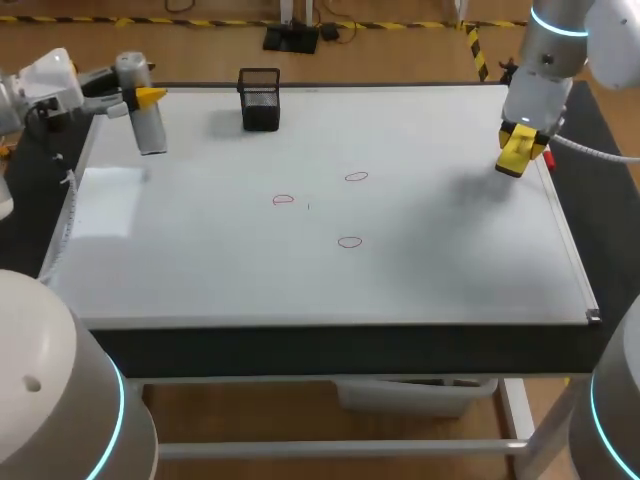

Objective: Pick up the inspection probe, press it on each red-marked spot on the whiteboard one by one, put down the probe, pick up the eraser, and wipe off all the red marks.

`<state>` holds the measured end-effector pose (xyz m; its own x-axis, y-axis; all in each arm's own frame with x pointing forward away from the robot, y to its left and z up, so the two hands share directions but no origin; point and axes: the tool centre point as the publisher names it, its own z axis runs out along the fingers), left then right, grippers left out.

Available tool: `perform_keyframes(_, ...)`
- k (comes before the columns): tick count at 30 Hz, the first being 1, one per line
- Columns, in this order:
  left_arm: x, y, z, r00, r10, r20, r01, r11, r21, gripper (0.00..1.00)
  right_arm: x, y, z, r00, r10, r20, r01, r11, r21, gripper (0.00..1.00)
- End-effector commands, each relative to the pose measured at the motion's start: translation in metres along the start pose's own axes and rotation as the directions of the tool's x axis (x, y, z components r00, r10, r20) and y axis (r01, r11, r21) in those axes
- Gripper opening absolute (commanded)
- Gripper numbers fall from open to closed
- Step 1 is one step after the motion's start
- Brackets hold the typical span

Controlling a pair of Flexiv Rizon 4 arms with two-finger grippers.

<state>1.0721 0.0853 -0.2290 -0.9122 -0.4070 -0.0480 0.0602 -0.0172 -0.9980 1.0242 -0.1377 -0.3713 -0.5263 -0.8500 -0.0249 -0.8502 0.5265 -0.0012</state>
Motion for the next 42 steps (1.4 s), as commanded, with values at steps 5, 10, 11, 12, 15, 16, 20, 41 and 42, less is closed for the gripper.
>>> perform_keyframes(5,-0.011,0.000,-0.019,1.000,-0.010,0.024,0.011,1.000,-0.010,0.00,0.001,0.000,-0.001,1.000,-0.002,-0.002,0.002,1.000,0.001,0.00)
perform_keyframes(10,-0.013,0.000,-0.023,0.999,-0.013,0.036,0.013,1.000,-0.015,0.00,0.001,0.000,-0.001,1.000,-0.002,-0.002,0.002,1.000,0.001,0.00)
perform_keyframes(11,-0.013,0.000,-0.023,0.999,-0.013,0.036,0.013,1.000,-0.015,0.00,0.001,0.000,-0.001,1.000,-0.002,-0.002,0.002,1.000,0.001,0.00)
perform_keyframes(12,-0.013,0.000,-0.023,0.999,-0.013,0.036,0.013,1.000,-0.015,0.00,0.001,0.000,-0.001,1.000,-0.002,-0.002,0.002,1.000,0.001,0.00)
perform_keyframes(15,-0.013,0.000,-0.023,0.999,-0.013,0.036,0.013,1.000,-0.015,0.00,-0.007,0.003,-0.004,1.000,-0.018,-0.022,0.018,1.000,0.001,0.00)
perform_keyframes(16,-0.013,0.000,-0.023,0.999,-0.013,0.036,0.013,1.000,-0.015,0.00,-0.011,0.005,-0.006,0.999,-0.028,-0.025,0.028,1.000,0.003,0.00)
perform_keyframes(20,-0.013,0.000,-0.023,0.999,-0.013,0.036,0.013,1.000,-0.015,0.00,-0.030,0.014,-0.009,0.998,-0.054,-0.030,0.054,0.999,0.001,0.00)
perform_keyframes(41,-0.013,0.000,-0.023,0.999,-0.013,0.036,0.013,1.000,-0.015,0.00,-0.173,0.124,0.006,0.905,-0.420,-0.067,0.413,0.905,-0.102,0.00)
perform_keyframes(42,-0.013,0.000,-0.023,0.999,-0.013,0.036,0.013,1.000,-0.015,0.00,-0.179,0.128,0.007,0.899,-0.432,-0.070,0.424,0.899,-0.108,0.00)
